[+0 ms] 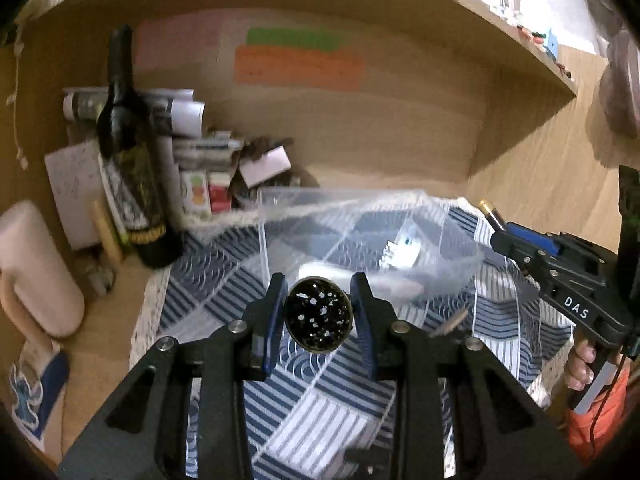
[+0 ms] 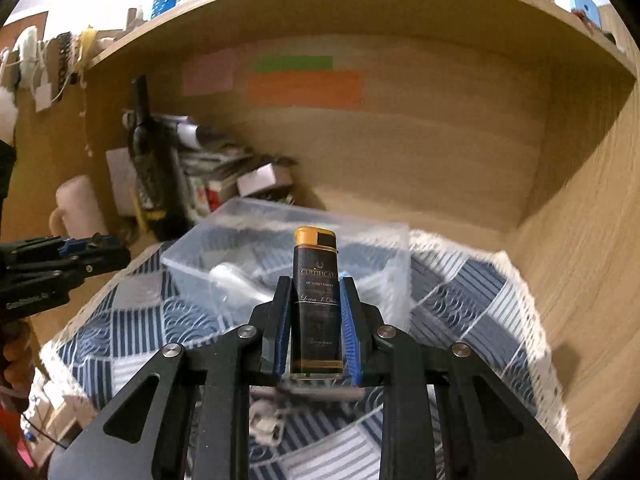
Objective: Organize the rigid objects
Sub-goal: 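Carry the black lid with left tool while right tool carries the tube over the box, then release the black lid from left tool while right tool drops the tube into the box, then grasp a small black adapter with left tool while right tool grasps the silver keys, then carry the black adapter with left tool while right tool carries the keys over the box, then release the black adapter from left tool while right tool drops the keys into the box, then grasp another small black adapter with left tool while right tool grasps the silver pen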
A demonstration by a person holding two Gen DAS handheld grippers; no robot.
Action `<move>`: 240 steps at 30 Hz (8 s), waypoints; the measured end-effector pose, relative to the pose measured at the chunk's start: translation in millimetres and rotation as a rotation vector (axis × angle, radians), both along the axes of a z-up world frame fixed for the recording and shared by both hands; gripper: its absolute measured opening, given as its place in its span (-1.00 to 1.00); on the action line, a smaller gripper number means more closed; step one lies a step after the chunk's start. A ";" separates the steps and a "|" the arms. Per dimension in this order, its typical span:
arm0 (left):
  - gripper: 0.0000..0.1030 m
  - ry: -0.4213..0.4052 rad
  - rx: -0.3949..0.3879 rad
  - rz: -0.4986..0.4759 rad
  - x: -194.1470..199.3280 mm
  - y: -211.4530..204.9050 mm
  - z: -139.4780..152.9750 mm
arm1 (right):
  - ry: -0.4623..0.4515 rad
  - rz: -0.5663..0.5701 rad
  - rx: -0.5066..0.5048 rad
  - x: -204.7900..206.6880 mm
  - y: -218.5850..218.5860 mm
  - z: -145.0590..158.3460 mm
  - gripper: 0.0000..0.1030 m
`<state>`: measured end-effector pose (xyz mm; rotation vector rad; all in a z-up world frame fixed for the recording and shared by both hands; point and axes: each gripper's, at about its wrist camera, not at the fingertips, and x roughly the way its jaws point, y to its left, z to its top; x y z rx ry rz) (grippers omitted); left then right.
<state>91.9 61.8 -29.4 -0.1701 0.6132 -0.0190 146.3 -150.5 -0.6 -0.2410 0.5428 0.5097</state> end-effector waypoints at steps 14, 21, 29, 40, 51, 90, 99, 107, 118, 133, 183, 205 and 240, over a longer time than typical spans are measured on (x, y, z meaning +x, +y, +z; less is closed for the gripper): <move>-0.38 0.037 0.013 -0.001 69.6 5.3 14.5 | 0.034 0.023 -0.025 62.7 22.9 2.7 -0.59; -0.38 0.161 -0.004 -0.027 104.0 6.7 -14.1 | 0.120 0.058 -0.075 87.7 38.3 -23.0 -0.59; -0.38 0.227 0.029 -0.010 137.1 1.0 -40.4 | 0.203 0.104 -0.161 105.5 58.9 -57.0 -0.59; -0.38 0.284 0.037 -0.027 158.5 -5.1 -56.0 | 0.255 0.118 -0.183 112.1 66.1 -68.6 -0.59; 0.15 0.176 0.061 -0.034 130.3 -12.7 -31.7 | 0.181 0.102 -0.139 90.6 54.7 -37.0 -0.28; 0.96 0.287 -0.006 0.024 -60.8 -47.6 -98.7 | 0.288 0.005 -0.024 -49.4 -21.2 -87.6 0.44; 0.96 0.258 0.107 0.021 -79.8 -62.5 -108.8 | 0.369 0.043 -0.040 -43.6 8.4 -106.7 0.45; 0.31 0.215 0.093 0.000 -86.0 -56.7 -106.7 | 0.289 -0.026 -0.123 -46.3 28.6 -114.4 0.53; 0.15 0.179 0.019 0.016 -84.4 -35.5 -90.7 | 0.269 -0.018 -0.117 -49.7 21.9 -109.6 0.14; 0.15 0.051 0.002 0.047 -50.2 -16.0 -36.5 | 0.120 -0.043 -0.045 -45.9 -4.4 -49.2 0.14; 0.18 0.239 -0.010 -0.025 144.2 -18.8 -57.7 | 0.231 -0.017 -0.109 106.4 22.6 -62.7 0.15; 0.98 0.085 0.067 0.023 60.6 -22.3 -11.3 | 0.129 -0.011 -0.045 48.3 0.4 -13.4 0.58; 0.50 0.234 0.103 -0.027 -58.0 -54.4 -110.6 | 0.280 0.081 -0.322 24.9 16.5 -100.7 0.54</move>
